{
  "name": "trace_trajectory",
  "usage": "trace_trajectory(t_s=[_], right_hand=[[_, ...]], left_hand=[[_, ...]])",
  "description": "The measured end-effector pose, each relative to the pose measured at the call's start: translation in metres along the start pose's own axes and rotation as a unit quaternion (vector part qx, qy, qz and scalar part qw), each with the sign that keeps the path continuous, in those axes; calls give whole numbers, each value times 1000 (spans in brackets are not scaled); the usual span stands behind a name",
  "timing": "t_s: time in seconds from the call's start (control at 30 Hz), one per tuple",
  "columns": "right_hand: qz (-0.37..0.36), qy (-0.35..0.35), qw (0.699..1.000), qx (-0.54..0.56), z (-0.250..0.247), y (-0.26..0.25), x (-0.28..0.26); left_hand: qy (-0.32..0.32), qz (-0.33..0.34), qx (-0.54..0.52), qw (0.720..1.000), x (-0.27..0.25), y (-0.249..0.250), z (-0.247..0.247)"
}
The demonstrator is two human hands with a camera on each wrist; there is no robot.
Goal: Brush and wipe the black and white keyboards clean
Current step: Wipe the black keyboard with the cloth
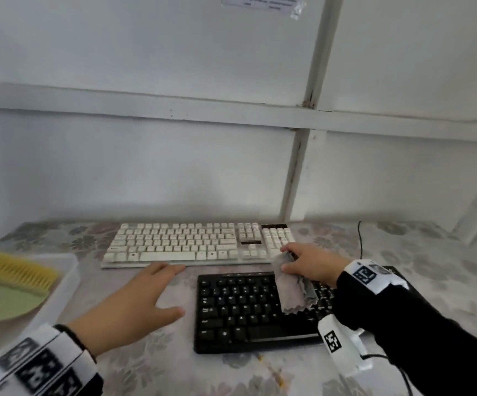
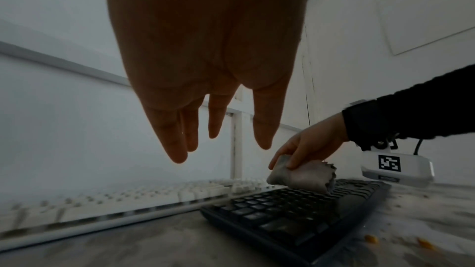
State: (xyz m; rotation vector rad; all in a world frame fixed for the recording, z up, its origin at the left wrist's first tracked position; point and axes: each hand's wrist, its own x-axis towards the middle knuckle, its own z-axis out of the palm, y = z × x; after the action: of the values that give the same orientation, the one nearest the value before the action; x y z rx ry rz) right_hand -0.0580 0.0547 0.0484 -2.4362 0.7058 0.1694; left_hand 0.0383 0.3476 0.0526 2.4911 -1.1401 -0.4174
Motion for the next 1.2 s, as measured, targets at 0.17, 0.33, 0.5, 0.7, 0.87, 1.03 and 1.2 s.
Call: trace_trajectory(t_s=[0.17, 0.33, 0.5, 0.7, 0.87, 1.03, 1.2], right_hand=[[-41, -19, 989, -139, -3, 20, 9], [-76, -74, 976, -190, -1, 24, 19], [-74, -100, 971, -204, 2, 26, 26], [-68, -121, 966, -220, 0, 25, 23], [-91, -144, 953, -250, -8, 23, 12], [-101, -134, 952, -257, -9, 2, 14], [-211, -142, 953, -163, 29, -59, 15]], left_hand=[[-42, -26, -8, 999, 26, 32, 30], [-136, -91, -21, 986, 34, 43, 40], [-141, -99, -40, 984, 34, 39, 50], [-88, -61, -20, 994, 34, 33, 61], [-98, -48, -32, 994, 27, 29, 61], [-90, -42, -40, 994, 20, 27, 63], [-86, -43, -43, 994, 19, 25, 66]])
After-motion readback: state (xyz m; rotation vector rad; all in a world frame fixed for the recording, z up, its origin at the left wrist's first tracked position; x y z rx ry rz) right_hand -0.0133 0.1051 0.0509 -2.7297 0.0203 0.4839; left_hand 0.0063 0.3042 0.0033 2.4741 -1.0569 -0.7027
